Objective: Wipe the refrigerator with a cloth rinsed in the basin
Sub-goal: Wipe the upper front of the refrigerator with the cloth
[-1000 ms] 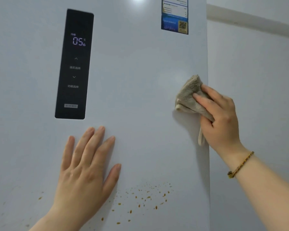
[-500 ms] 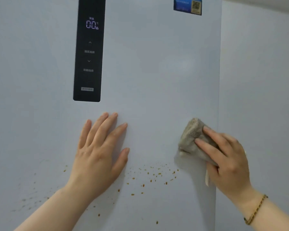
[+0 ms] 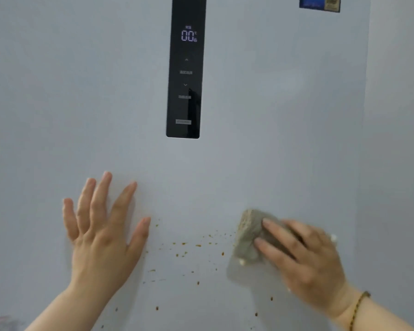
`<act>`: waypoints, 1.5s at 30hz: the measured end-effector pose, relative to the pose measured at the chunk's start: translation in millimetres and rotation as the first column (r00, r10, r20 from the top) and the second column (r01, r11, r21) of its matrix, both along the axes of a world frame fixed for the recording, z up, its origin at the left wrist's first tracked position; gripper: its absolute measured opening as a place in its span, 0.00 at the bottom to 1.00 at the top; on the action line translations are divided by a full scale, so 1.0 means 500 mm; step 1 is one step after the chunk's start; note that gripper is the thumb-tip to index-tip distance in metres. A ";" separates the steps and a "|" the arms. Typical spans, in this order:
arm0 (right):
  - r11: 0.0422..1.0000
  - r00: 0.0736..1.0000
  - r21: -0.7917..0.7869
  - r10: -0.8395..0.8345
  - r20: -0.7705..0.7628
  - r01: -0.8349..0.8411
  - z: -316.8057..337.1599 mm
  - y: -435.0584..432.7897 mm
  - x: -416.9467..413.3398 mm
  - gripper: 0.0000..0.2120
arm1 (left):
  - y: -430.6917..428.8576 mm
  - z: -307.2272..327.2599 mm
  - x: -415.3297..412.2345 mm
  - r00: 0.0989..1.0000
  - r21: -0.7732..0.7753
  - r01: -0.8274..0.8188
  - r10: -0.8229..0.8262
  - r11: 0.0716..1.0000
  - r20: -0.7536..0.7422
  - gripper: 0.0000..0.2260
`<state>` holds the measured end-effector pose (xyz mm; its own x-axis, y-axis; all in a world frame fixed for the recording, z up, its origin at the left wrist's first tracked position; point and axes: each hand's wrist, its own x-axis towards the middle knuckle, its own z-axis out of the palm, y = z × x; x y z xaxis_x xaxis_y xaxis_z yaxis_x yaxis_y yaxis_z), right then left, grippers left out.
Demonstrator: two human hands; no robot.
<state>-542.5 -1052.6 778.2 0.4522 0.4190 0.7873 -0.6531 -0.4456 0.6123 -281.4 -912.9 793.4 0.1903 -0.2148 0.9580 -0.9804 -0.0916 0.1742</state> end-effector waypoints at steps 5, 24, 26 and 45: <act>0.995 0.947 0.092 0.010 0.322 -0.041 0.078 0.003 0.025 0.16 | 0.017 -0.003 0.051 0.982 -0.033 -0.067 0.060 0.997 -0.180 0.31; 0.985 0.949 0.140 0.055 0.310 -0.103 0.020 0.071 0.185 0.17 | 0.045 -0.017 0.089 0.983 -0.032 0.051 -0.056 0.998 -0.172 0.29; 0.988 0.989 0.134 0.061 0.132 -0.079 -0.038 0.087 0.200 0.16 | 0.048 -0.024 0.097 0.987 -0.024 0.060 -0.063 0.998 -0.149 0.31; 0.997 0.992 0.036 0.069 -0.102 -0.065 -0.076 0.134 0.293 0.14 | 0.158 -0.081 0.216 0.917 -0.071 0.057 -0.080 0.996 -0.390 0.22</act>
